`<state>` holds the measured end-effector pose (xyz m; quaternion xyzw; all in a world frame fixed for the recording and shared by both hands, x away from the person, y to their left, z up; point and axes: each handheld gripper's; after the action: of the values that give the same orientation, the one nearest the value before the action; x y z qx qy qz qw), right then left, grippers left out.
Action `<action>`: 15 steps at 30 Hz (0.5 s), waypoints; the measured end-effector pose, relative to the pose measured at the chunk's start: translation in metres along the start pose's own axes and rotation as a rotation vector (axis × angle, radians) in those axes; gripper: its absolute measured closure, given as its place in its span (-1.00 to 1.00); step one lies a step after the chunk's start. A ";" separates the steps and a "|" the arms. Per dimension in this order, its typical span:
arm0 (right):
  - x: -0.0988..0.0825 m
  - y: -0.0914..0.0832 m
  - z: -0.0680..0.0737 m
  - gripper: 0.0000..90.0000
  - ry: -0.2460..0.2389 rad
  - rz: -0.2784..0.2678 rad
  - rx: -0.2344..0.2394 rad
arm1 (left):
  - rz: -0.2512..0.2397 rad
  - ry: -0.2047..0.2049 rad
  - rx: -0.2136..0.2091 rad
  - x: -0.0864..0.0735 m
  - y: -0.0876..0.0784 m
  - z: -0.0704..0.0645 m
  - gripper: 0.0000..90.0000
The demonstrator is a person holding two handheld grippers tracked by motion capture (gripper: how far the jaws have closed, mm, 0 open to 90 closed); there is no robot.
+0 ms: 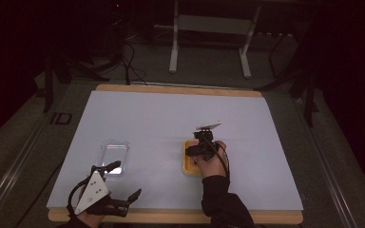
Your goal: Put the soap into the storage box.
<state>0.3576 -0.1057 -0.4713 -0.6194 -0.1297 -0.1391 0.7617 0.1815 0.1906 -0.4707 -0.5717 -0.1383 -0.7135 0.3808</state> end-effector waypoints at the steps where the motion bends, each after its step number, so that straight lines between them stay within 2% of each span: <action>1: 0.000 0.002 0.000 -0.17 0.006 0.004 0.002 | -0.001 0.000 0.000 0.000 0.000 0.000 -0.99; 8: -0.002 0.012 0.003 -0.17 0.009 0.019 0.001 | -0.004 -0.001 0.002 0.000 -0.001 0.000 -0.99; 13: -0.003 0.016 0.000 -0.17 0.016 0.011 -0.031 | -0.005 -0.003 -0.003 -0.001 0.000 0.001 -0.99; 15: -0.003 0.017 -0.001 -0.17 0.024 0.009 -0.022 | -0.003 0.002 -0.007 0.000 0.000 0.000 -0.99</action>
<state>0.3614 -0.1037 -0.4877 -0.6266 -0.1163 -0.1444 0.7569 0.1818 0.1909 -0.4710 -0.5720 -0.1361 -0.7152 0.3778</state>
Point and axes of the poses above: each handheld gripper's, and its own axes: y roughly forward along the jaws, x roughly out of its top, z roughly to its left, and after that the axes turned 11 degrees about y, right-handed
